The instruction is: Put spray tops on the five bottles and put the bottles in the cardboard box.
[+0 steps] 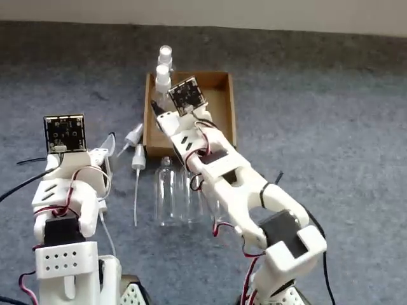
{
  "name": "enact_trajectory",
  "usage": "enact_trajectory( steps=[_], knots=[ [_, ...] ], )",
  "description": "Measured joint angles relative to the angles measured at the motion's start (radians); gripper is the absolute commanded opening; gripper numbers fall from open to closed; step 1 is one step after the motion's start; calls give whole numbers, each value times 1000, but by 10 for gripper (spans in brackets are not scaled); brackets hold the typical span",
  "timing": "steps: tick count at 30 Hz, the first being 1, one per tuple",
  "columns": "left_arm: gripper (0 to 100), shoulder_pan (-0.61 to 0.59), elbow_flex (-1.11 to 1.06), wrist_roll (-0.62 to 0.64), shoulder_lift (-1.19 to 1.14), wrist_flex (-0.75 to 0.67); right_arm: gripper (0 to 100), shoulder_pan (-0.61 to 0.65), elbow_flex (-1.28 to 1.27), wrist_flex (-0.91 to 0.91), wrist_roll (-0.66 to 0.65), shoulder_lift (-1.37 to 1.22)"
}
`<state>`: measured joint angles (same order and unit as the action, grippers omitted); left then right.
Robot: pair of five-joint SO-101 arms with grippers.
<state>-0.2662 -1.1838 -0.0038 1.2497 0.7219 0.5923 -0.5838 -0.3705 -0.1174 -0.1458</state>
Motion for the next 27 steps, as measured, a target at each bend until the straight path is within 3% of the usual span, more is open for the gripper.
enact_trajectory(
  steps=[27],
  knots=[
    [211,0,0,0,0,0,7,0,104,-21,0,-132]
  ],
)
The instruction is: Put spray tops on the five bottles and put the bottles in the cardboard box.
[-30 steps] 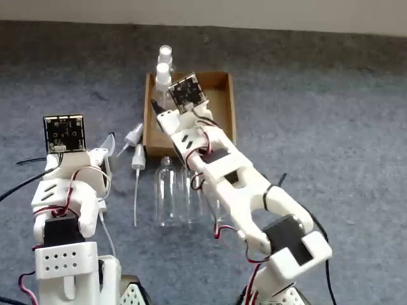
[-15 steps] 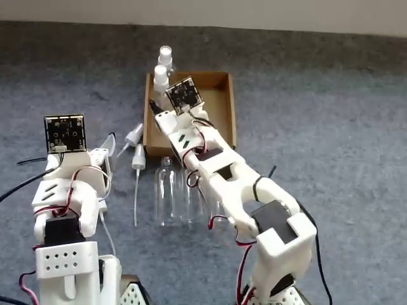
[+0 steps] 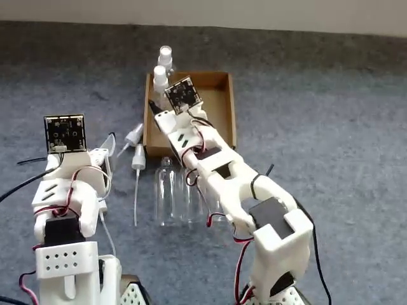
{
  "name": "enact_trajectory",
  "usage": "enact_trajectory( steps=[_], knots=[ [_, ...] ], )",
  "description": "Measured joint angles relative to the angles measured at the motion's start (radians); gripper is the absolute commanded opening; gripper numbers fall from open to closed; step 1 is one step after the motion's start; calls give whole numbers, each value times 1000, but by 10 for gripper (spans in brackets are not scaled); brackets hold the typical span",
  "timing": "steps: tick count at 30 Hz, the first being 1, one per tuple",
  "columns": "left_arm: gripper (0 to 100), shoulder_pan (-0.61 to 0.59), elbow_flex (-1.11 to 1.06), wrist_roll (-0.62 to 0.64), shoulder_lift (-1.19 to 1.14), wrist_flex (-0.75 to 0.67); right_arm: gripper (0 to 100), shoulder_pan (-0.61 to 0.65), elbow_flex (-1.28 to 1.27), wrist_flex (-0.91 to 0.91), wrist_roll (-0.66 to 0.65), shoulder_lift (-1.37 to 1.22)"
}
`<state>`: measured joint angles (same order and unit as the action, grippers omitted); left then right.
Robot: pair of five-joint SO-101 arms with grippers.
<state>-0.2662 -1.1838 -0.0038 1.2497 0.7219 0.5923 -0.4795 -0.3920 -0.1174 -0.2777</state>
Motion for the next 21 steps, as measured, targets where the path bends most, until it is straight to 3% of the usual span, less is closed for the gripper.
enact_trajectory(
  steps=[4,10,21],
  knots=[
    [211,0,0,0,0,0,18,0,0,0,0,0],
    [211,0,0,0,0,0,127,0,0,0,0,0],
    [211,0,0,0,0,0,132,29,0,0,0,0]
  ],
)
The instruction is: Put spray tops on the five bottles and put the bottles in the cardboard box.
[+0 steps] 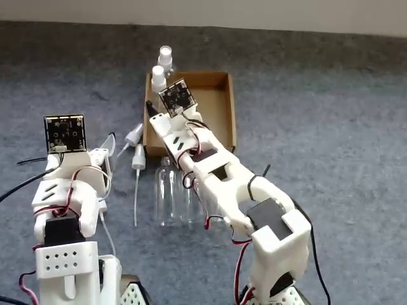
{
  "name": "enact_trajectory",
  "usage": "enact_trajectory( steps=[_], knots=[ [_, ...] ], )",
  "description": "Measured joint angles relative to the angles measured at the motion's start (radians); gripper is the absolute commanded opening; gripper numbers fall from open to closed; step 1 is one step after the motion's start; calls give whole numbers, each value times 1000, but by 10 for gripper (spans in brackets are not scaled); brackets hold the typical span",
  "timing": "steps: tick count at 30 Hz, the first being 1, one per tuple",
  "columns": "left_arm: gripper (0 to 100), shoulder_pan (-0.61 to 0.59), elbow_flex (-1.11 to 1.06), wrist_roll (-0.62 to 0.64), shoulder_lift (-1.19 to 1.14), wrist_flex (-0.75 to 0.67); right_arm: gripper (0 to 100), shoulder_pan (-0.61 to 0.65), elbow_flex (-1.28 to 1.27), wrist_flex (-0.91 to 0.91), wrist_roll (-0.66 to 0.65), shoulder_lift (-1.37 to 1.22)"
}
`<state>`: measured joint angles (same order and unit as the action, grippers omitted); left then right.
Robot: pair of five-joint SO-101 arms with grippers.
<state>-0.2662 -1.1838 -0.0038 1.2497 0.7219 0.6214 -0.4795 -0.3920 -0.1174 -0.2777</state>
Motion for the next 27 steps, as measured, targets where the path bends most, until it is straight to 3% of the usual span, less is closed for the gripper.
enact_trajectory(
  steps=[10,17,27],
  knots=[
    [211,0,0,0,0,0,135,0,0,0,-68,0],
    [211,0,0,0,0,0,253,11,0,3,-87,0],
    [211,0,0,0,0,0,253,12,2,55,-87,0]
  ],
)
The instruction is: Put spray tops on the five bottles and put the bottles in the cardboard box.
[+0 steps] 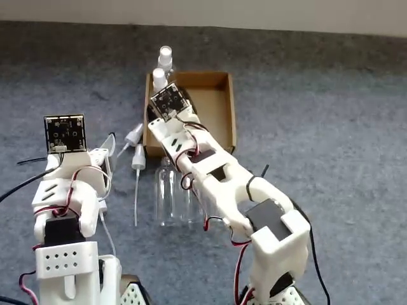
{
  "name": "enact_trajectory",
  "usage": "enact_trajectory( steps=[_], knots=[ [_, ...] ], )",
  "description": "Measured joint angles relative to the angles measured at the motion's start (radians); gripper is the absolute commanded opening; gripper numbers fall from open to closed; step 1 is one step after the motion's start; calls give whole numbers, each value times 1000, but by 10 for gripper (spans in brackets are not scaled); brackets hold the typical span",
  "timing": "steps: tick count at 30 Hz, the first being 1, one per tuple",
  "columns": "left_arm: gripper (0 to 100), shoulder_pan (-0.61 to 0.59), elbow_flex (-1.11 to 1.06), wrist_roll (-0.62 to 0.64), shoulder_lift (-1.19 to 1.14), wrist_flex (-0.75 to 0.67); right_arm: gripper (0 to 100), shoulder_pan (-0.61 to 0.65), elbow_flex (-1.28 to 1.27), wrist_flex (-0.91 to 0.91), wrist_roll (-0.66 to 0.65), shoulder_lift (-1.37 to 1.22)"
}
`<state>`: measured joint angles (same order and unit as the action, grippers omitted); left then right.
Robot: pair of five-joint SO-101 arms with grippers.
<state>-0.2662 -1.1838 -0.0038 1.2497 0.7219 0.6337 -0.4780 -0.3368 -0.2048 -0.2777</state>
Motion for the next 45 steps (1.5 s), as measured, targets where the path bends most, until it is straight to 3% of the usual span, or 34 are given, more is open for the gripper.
enact_trajectory(
  steps=[8,11,18,25,33,38,45],
  knots=[
    [211,0,0,0,0,0,253,0,0,9,0,43],
    [211,0,0,0,0,0,253,0,0,91,0,143],
    [211,0,0,0,0,0,253,0,0,405,0,411],
    [211,0,0,0,0,0,253,-3,0,891,-5,661],
    [211,0,0,0,0,0,253,-186,-32,1366,-5,870],
    [211,0,0,0,0,0,253,-230,-226,1344,-3,905],
    [211,9,-18,0,0,0,253,-232,-450,1131,201,908]
  ],
)
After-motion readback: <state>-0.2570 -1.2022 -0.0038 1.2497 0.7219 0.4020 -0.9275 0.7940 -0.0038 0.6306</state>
